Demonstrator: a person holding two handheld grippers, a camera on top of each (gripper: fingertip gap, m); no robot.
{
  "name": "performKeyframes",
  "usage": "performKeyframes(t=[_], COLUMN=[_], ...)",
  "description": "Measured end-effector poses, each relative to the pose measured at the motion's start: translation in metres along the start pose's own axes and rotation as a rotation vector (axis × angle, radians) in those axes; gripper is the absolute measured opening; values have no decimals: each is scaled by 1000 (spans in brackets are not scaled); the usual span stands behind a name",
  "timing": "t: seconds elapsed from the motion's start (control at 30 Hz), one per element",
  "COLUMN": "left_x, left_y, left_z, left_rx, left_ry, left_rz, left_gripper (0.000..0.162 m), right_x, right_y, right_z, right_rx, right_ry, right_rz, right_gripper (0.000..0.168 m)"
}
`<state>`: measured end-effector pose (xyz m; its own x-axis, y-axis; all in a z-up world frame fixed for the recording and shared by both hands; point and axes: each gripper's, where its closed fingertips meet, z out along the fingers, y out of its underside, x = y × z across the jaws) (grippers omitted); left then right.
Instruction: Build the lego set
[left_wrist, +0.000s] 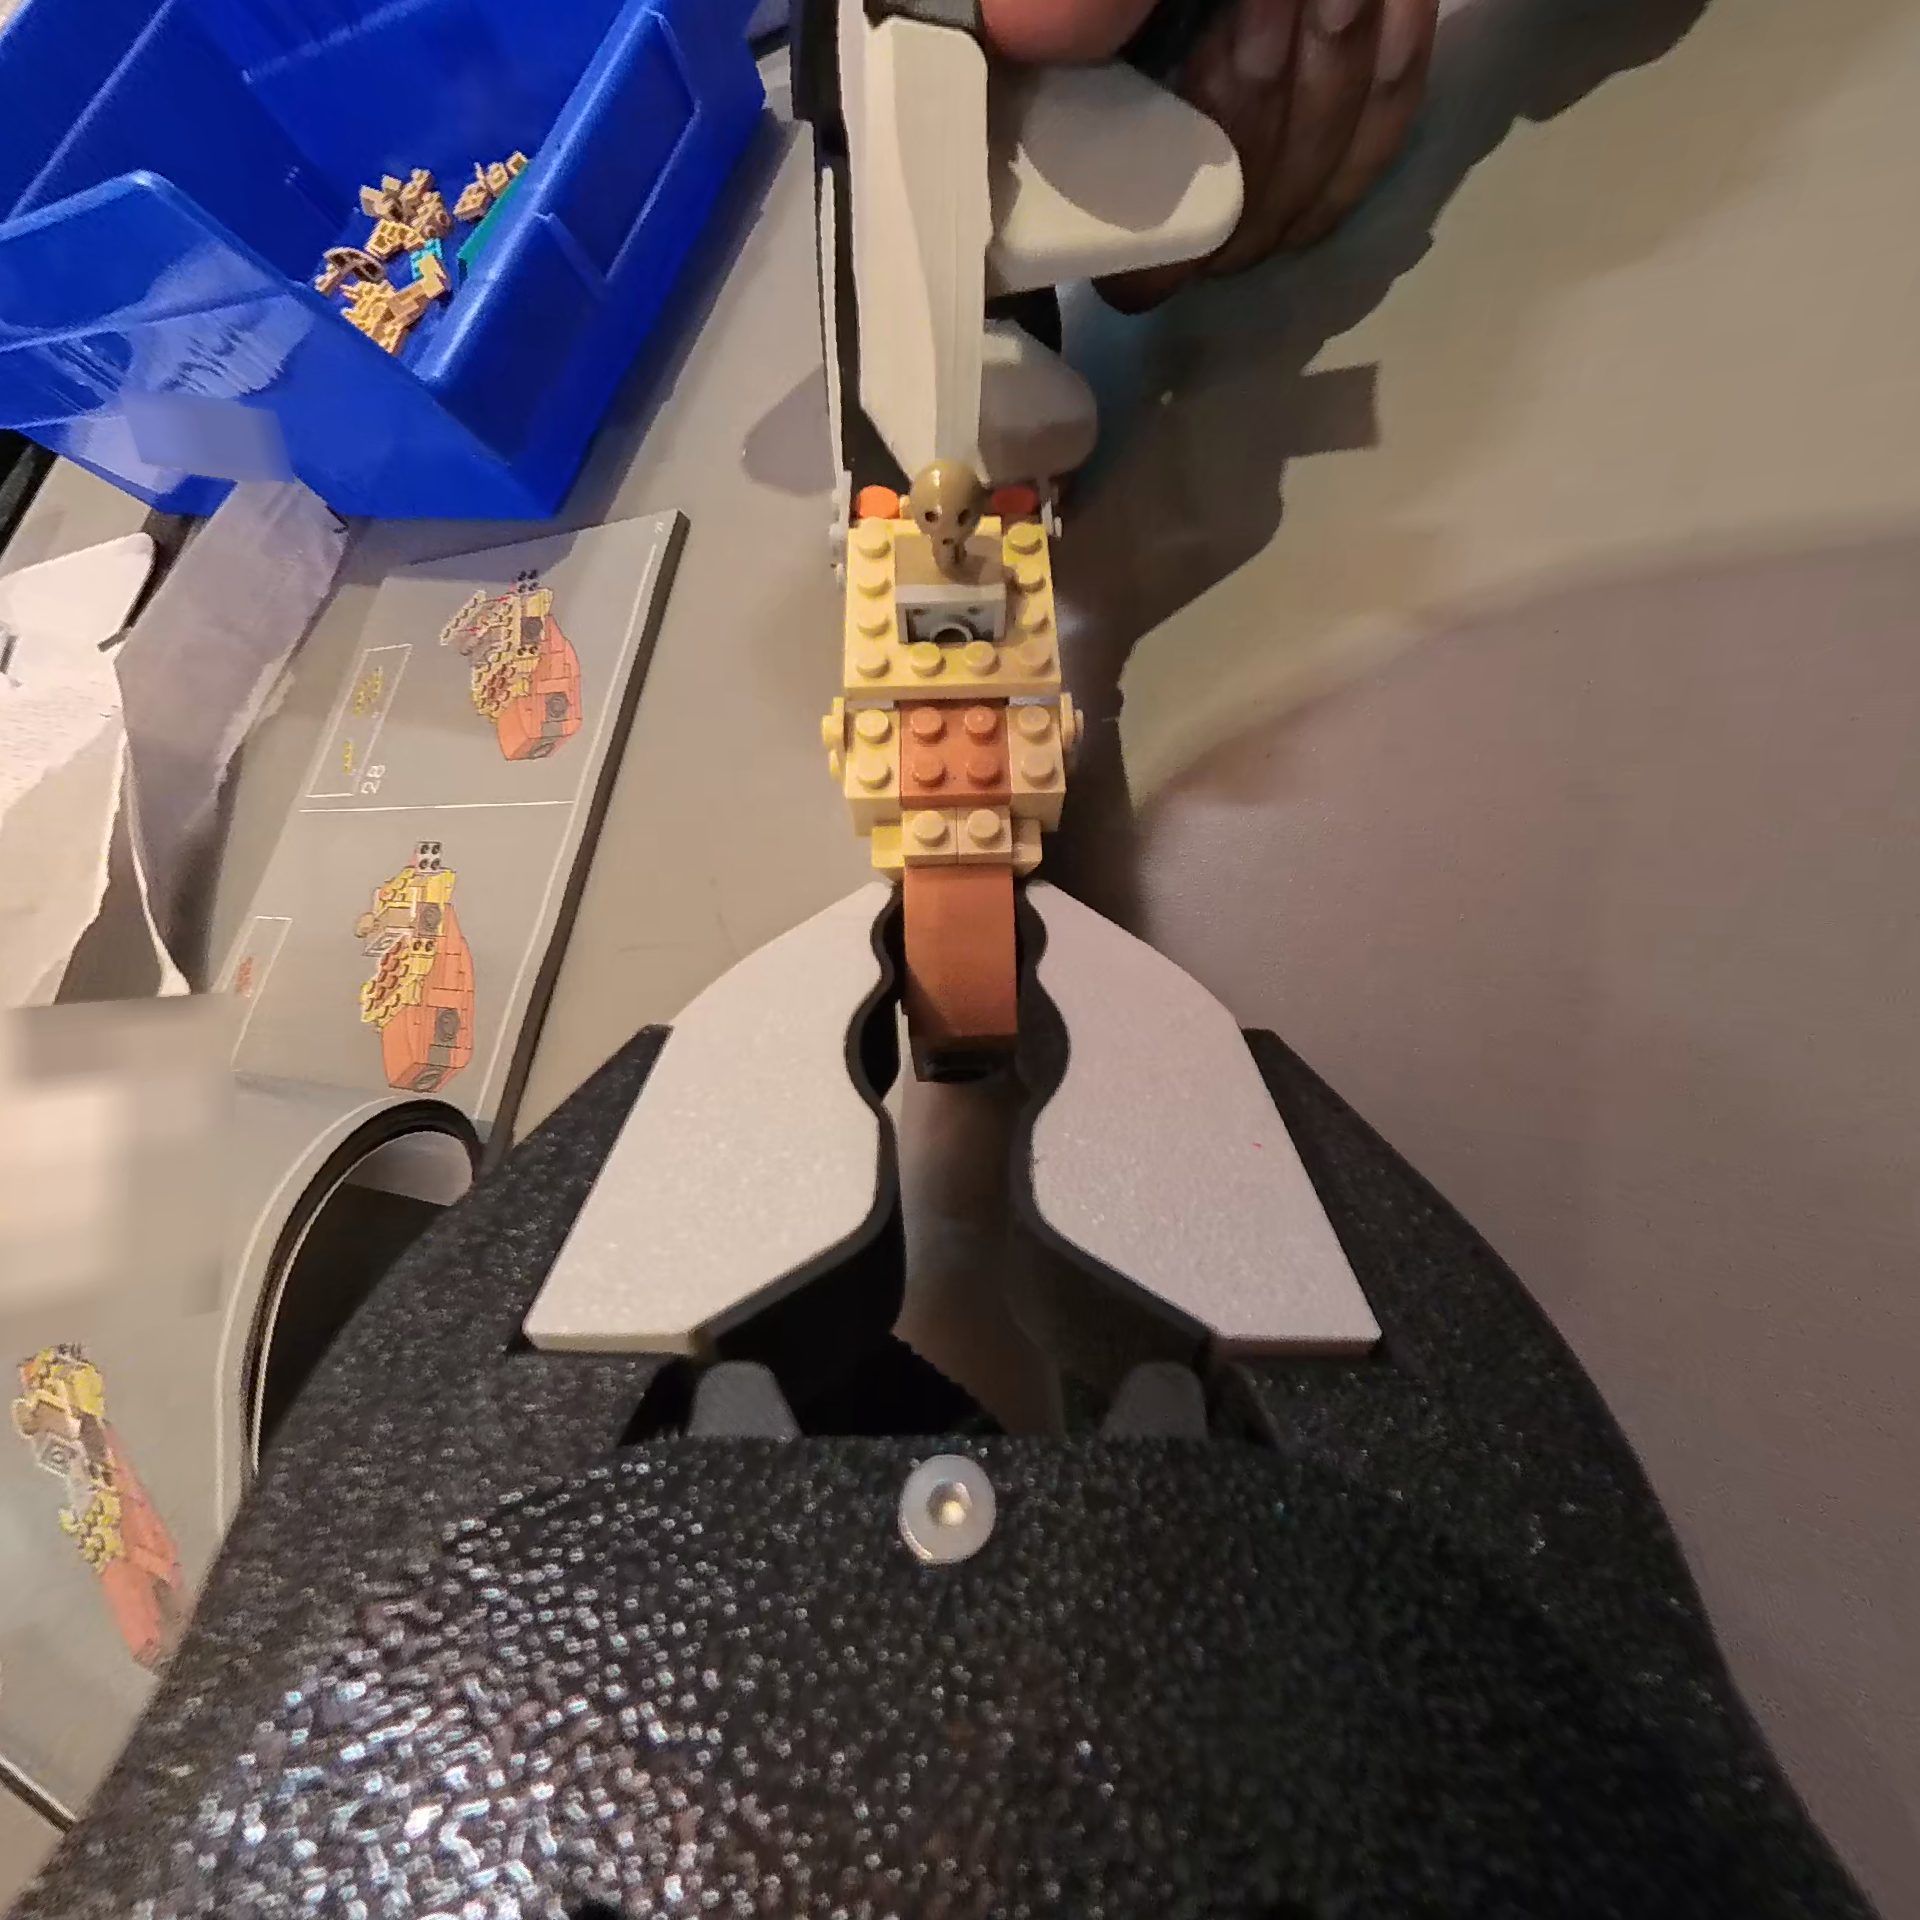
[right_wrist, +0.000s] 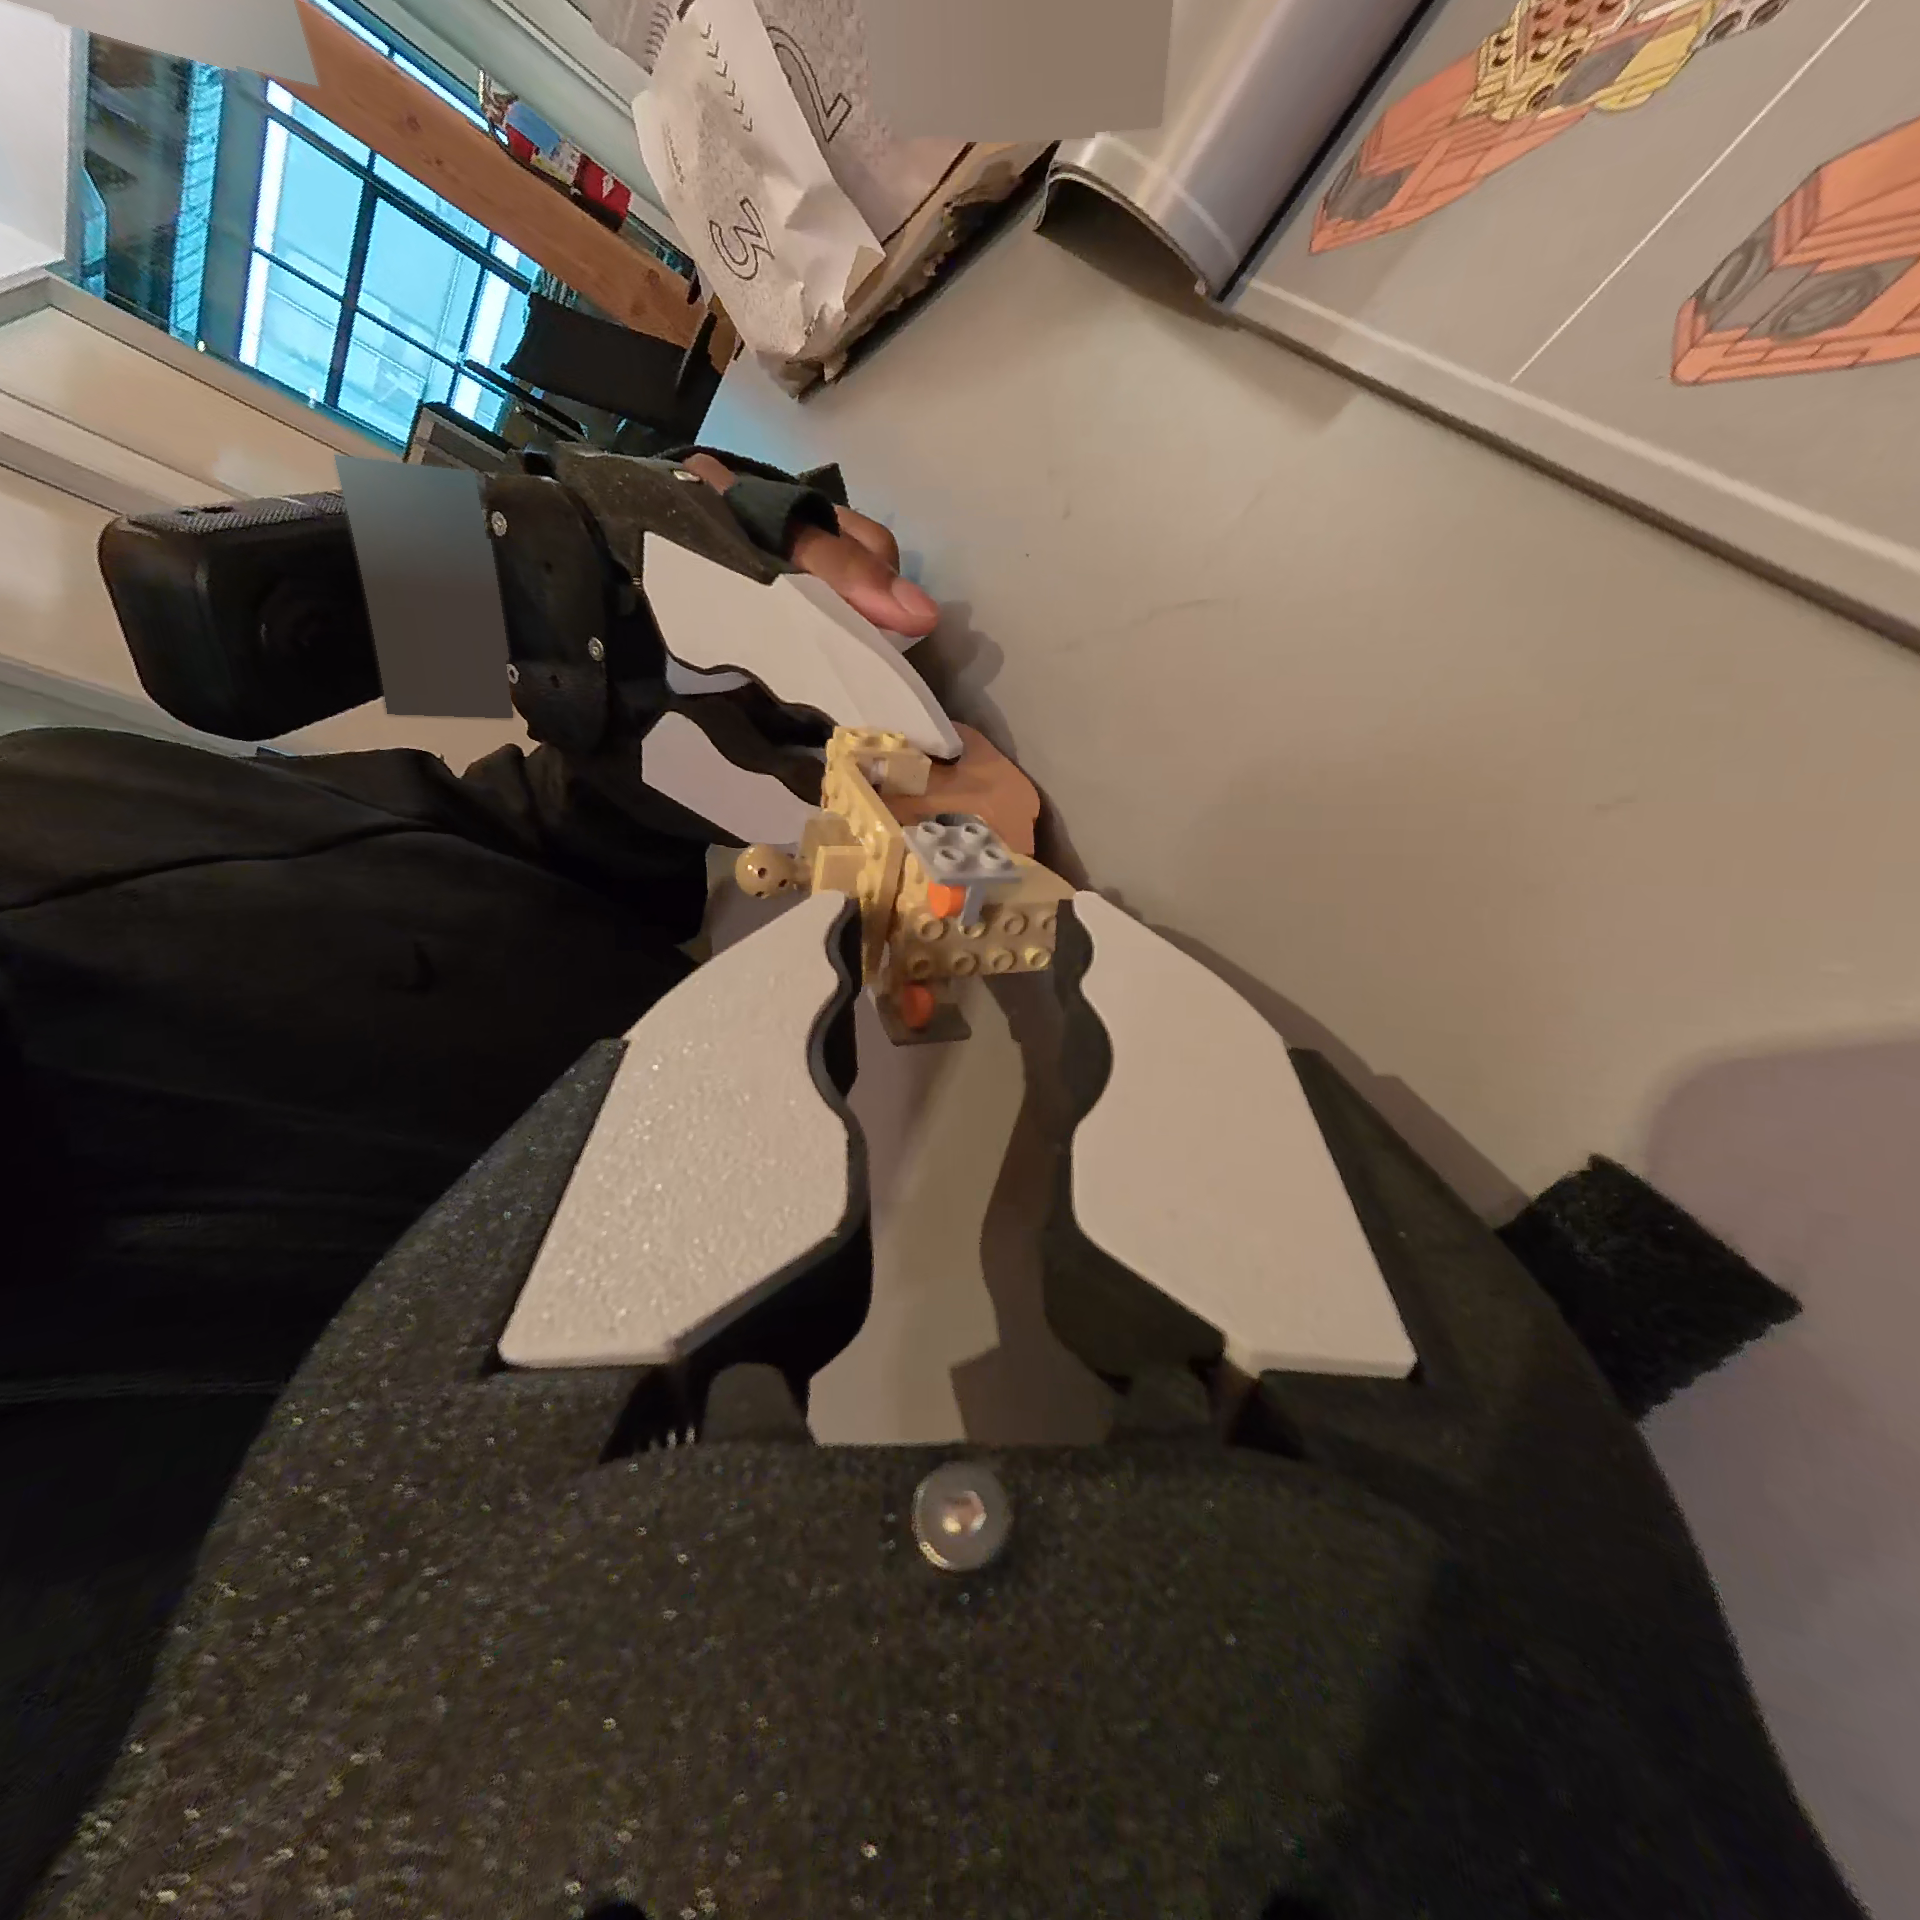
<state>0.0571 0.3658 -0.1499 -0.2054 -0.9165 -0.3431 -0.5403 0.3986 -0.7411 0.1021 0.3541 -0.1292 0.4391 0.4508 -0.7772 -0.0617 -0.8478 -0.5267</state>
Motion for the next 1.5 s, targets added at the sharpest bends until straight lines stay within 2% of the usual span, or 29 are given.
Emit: performKeyframes(t=[0.8, 1.1, 1.33, 1.5], left_x=[0, 1, 1, 1], left_y=[0, -1, -1, -1], left_z=[-1, -1, -1, -1], left_rx=[5, 8, 8, 11], left_ry=[-2, 12, 10, 2], left_rz=[5, 2, 0, 11], left_gripper=[18, 18, 18, 18], right_x=[0, -1, -2, -1], right_y=[-1, 3, 4, 4], right_z=[-1, -2, 0, 1], right_rx=[29, 19, 7, 5], right_ry=[39, 27, 22, 40], right_rz=[-39, -28, -28, -41], right_gripper=[23, 25, 33, 29])
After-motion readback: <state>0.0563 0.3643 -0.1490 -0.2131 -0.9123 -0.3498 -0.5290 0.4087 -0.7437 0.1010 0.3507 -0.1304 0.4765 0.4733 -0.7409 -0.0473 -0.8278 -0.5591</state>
